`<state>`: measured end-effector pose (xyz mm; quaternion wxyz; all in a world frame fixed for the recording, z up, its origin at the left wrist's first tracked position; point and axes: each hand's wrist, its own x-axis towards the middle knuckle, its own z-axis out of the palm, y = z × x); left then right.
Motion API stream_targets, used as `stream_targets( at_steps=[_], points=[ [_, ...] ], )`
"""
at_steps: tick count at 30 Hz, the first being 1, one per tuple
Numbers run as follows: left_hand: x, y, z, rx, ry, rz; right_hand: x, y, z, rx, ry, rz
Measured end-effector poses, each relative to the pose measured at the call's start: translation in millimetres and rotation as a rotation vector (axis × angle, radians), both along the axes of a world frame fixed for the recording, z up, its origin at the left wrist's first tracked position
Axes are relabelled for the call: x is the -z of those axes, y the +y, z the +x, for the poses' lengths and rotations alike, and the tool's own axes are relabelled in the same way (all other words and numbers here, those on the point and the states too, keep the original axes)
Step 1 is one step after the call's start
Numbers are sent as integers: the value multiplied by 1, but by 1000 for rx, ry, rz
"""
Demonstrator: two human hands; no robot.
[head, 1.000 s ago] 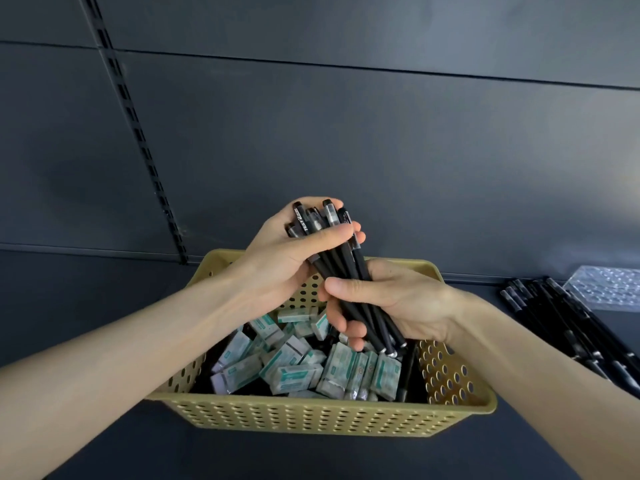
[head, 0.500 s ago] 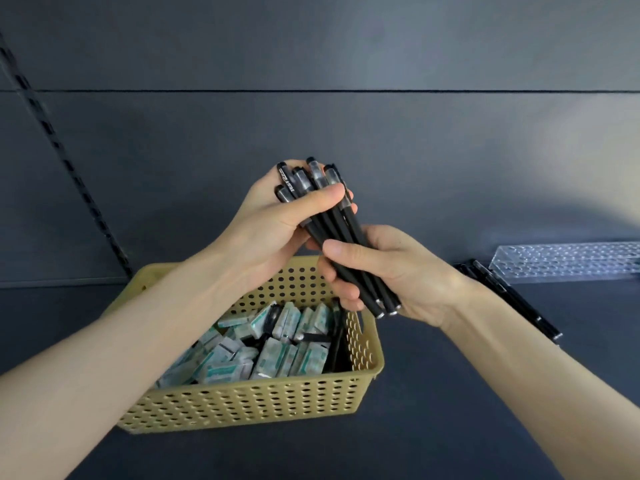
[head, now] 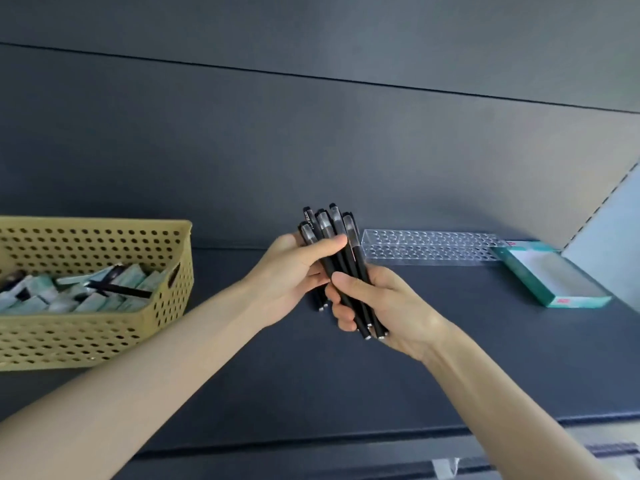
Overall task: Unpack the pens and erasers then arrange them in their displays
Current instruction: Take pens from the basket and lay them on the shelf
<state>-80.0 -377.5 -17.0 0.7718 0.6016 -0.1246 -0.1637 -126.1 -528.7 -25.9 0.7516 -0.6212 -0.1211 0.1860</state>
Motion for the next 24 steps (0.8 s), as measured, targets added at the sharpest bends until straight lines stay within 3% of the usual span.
stream_targets(
  at_steps=[6, 11, 18, 21, 24],
  points=[
    [35, -41, 25, -36, -90, 225, 31, -35, 23, 129, -2, -157],
    [56, -61, 62, -59, -45, 303, 44, -46, 53, 202, -191, -546],
    [71, -64, 92, -114, -56, 450, 65, -60, 84, 288, -223, -891],
    [77, -61, 96, -204, -119, 539, 72, -65, 92, 330, -296, -1038],
    [83, -62, 95, -330, -261, 738, 81, -67, 95, 403, -328, -1048]
  ],
)
